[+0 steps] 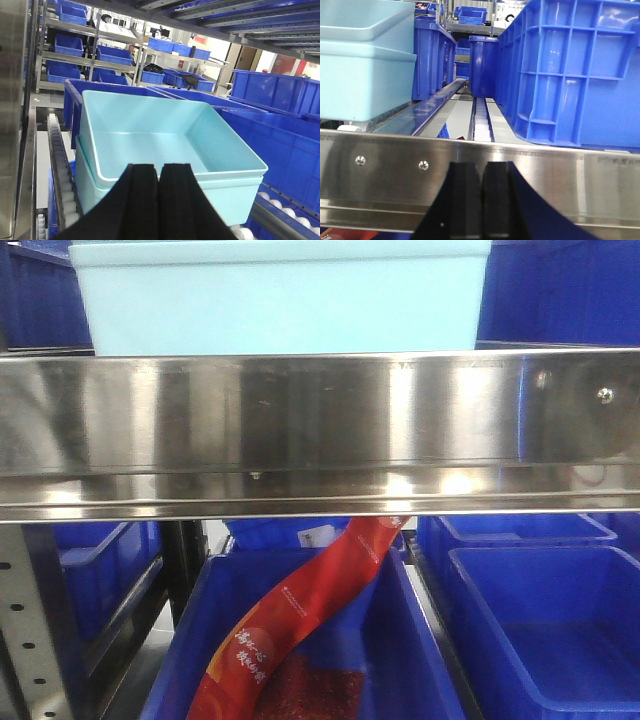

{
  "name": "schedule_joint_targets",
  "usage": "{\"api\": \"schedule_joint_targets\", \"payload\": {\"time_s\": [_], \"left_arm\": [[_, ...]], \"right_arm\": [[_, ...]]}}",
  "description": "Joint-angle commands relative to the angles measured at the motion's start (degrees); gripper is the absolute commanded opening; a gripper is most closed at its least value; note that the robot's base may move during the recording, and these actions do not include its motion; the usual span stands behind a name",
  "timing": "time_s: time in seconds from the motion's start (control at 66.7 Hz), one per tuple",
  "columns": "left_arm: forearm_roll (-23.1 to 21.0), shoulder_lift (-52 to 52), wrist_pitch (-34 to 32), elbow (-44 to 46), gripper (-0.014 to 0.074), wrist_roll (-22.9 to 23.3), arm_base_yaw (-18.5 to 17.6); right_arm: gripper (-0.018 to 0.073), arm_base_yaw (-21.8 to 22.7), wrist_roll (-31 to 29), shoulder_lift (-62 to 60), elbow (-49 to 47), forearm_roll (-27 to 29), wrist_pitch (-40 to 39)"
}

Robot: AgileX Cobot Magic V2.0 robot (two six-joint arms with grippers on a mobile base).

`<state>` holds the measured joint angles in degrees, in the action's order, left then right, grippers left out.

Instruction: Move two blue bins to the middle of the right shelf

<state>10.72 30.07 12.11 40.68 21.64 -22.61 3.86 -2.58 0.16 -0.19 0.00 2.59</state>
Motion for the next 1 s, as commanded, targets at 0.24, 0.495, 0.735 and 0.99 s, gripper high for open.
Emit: {"api": "schedule_joint_targets", "payload": {"time_s": [0.24, 0.495, 0.735, 0.99], "left_arm": [[0.20, -0.26, -1.07, 0.02, -0.0111, -0.16, -0.34], [-3.85, -7.60, 0.32, -8.70, -0.0111, -12.46, 8.26], [-8.67, -19.30, -7.32, -24.50, -0.0111, -16.30, 18.04], [-8.67, -29.59, -10.41, -36.73, -0.0111, -16.30, 22.00]], "right_arm": [[-0.0167, 0.42, -0.44, -0.16, 0.19, 0.42, -1.40], [-0.0167, 0.42, -0.44, -0.16, 0.19, 0.42, -1.51], [-0.0167, 0.42, -0.44, -0.16, 0.19, 0.42, -1.51], [-0.0167, 0.42, -0.44, -0.16, 0.19, 0.42, -1.51]]}}
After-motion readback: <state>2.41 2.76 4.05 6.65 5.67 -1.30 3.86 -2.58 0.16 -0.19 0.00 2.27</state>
